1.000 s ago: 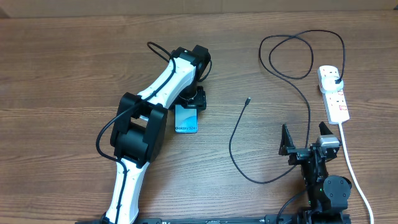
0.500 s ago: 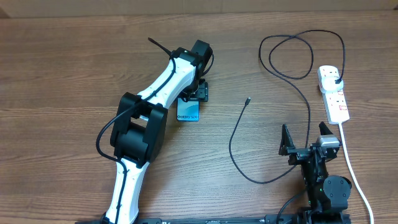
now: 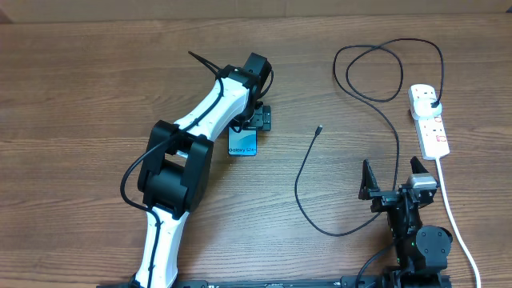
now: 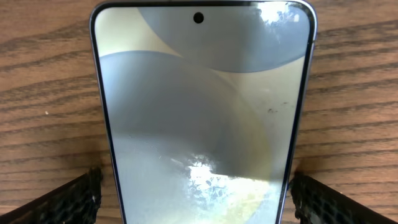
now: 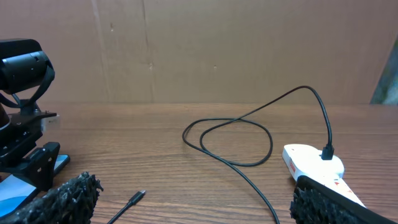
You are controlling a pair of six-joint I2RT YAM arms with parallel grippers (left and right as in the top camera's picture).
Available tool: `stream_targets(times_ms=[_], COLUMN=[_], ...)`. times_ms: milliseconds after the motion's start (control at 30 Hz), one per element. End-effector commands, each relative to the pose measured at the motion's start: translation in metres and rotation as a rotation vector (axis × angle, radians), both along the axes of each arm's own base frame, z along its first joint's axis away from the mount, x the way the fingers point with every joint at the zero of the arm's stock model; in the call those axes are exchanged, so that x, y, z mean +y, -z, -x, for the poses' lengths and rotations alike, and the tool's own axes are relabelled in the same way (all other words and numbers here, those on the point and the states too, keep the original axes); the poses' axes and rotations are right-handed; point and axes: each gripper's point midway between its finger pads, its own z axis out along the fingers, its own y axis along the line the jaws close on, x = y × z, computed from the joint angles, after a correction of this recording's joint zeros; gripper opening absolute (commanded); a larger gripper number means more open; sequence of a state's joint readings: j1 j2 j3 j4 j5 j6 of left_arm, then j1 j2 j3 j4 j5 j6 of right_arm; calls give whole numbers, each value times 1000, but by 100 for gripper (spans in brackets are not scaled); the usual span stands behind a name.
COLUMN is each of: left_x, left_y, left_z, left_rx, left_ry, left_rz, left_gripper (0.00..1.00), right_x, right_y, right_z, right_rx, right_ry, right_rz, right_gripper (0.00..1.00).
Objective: Plug charger to phone and switch on socket
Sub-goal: 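Lower the left gripper and close it on the phone's bottom edge, then lift the phone upright with the left gripper and raise it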
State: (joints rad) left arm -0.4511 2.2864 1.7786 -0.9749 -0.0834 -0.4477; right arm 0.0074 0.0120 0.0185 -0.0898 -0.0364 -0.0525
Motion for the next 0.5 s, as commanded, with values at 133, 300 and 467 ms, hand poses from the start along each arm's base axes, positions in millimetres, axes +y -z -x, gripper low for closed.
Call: stream_targets(times_ms=[133,300,467], left_x=[9,4,4], left_y=[32,33,33], left_z=[19,21,22], left_rx=[87,117,123], left_ry=[1,-11,-14], left_rz=[-21,41,46], left_gripper=[100,93,87], right_x=[0,0,0], right_y=[2,2,3], right_z=[0,0,0], right_rx=[-1,-1,-1], right_ry=[5,5,5], right_rz=[1,1,1], right_gripper=[100,100,100])
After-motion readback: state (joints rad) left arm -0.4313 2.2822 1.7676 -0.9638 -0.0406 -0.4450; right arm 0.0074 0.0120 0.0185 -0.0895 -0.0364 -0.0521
